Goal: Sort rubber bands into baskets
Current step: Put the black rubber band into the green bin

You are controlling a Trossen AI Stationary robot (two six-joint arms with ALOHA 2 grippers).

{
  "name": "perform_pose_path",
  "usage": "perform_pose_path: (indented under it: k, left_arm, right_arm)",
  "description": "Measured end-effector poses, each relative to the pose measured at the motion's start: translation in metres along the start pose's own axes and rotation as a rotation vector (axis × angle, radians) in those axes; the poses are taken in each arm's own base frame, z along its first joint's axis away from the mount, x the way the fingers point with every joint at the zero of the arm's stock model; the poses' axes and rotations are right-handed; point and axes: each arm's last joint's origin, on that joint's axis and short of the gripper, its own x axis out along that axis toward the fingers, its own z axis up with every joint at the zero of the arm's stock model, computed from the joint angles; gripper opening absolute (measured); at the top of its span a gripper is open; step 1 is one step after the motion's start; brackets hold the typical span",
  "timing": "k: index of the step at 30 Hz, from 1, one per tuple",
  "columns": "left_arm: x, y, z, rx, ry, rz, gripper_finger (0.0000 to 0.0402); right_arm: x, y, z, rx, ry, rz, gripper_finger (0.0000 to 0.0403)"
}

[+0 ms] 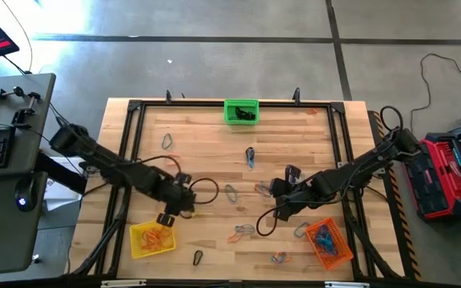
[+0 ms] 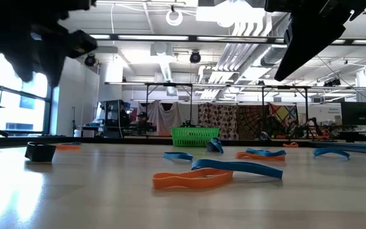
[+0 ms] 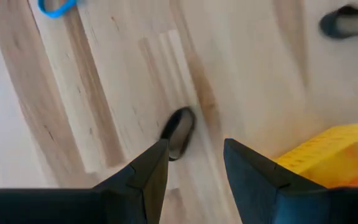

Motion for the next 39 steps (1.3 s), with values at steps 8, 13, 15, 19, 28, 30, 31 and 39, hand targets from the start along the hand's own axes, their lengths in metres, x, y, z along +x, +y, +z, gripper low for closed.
perform_pose_path:
  k: [8,13,15,19,28,30,31,39]
  left_arm:
    - [0.035,0.023,0.005,0.035,0.122,-0.057,0.0154]
    - [0.057,0.027,0.008,0.045,0.169,-0.063,0.0186]
    - [0.065,0.027,0.007,0.073,0.199,-0.077,0.0201]
    - [0.078,0.024,0.006,0.11,0.244,-0.124,0.0219]
    - [0.089,0.023,0.002,0.126,0.314,-0.121,0.0173]
    - [0.09,0.024,0.001,0.12,0.304,-0.119,0.0145]
    - [0.091,0.025,0.001,0.12,0.3,-0.118,0.0129]
    - [0.086,0.033,0.001,0.076,0.285,-0.111,0.0008]
  right_arm:
    - [0.0,0.0,0.001,0.003,-0.006,0.003,0.0]
    - [0.0,0.0,0.001,0.003,-0.006,0.003,0.0]
    - [0.0,0.0,0.001,0.003,-0.006,0.003,0.0]
    - [0.0,0.001,0.0,0.003,-0.001,0.009,0.0]
    - [0.0,0.001,0.001,-0.014,-0.003,0.011,0.0]
    - [0.0,0.001,0.001,-0.014,-0.003,0.011,0.0]
    - [0.0,0.001,0.001,-0.014,-0.003,0.011,0.0]
    - [0.0,0.001,0.001,-0.014,-0.003,0.011,0.0]
